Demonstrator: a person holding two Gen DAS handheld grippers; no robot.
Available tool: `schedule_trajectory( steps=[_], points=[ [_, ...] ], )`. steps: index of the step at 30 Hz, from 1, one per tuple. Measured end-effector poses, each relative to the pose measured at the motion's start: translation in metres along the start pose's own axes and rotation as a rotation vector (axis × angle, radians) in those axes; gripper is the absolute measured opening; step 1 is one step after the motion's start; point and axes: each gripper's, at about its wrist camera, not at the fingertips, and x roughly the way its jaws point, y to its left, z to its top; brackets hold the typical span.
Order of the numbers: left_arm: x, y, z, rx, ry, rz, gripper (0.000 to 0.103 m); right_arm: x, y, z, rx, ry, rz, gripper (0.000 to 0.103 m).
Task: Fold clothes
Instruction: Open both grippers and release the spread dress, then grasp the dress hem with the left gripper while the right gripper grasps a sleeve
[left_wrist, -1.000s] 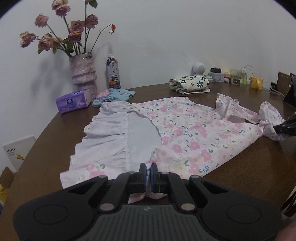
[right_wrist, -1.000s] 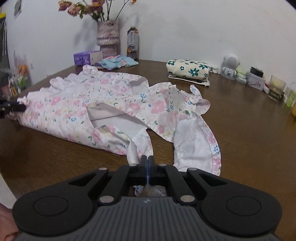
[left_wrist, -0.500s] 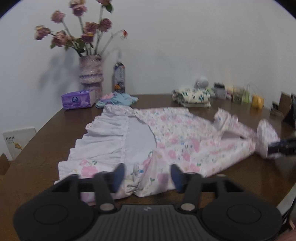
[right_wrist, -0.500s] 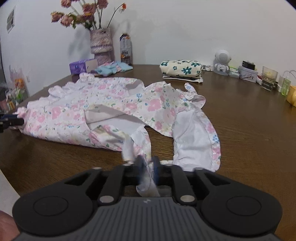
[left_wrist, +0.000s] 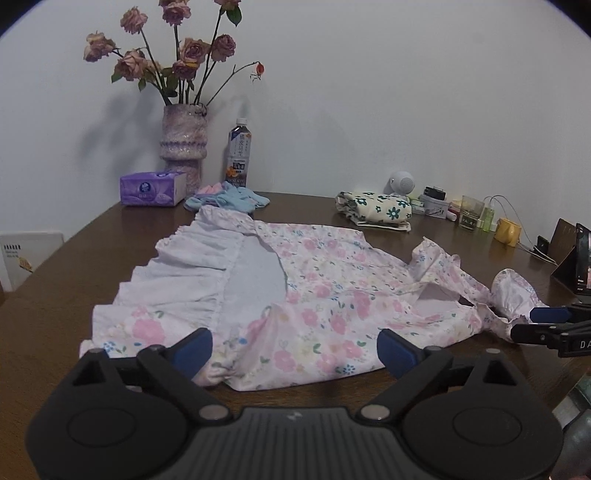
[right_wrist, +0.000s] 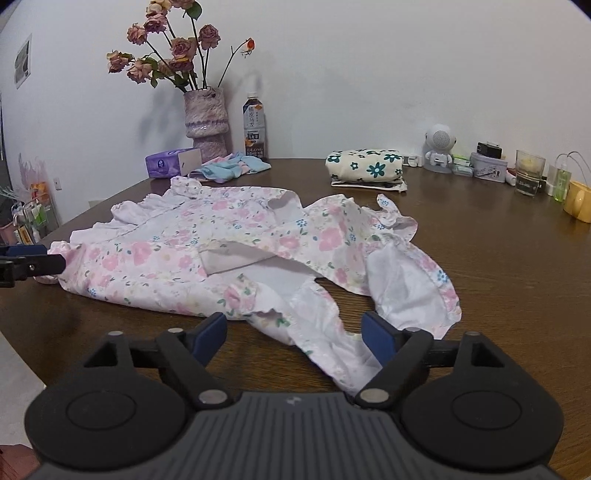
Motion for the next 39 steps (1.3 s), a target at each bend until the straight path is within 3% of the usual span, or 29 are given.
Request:
schedule_trajectory(
  steps=[14,28,39],
  points=[
    [-0.003,0.013,0.001,-0.046,0.004,0.044,0.098,-0.001,-0.001,0.000,0.026,0.003,-0.023,0.102],
    [-0.002,0.025,0.002,-0.116,0.022,0.022,0.102,0.003,0.000,0.003,0.044,0.016,-0.026,0.102],
    [0.001,0.042,0.006,-0.119,0.007,0.128,0.102,0.005,0.000,0.006,0.031,0.012,-0.050,0.102]
  ],
)
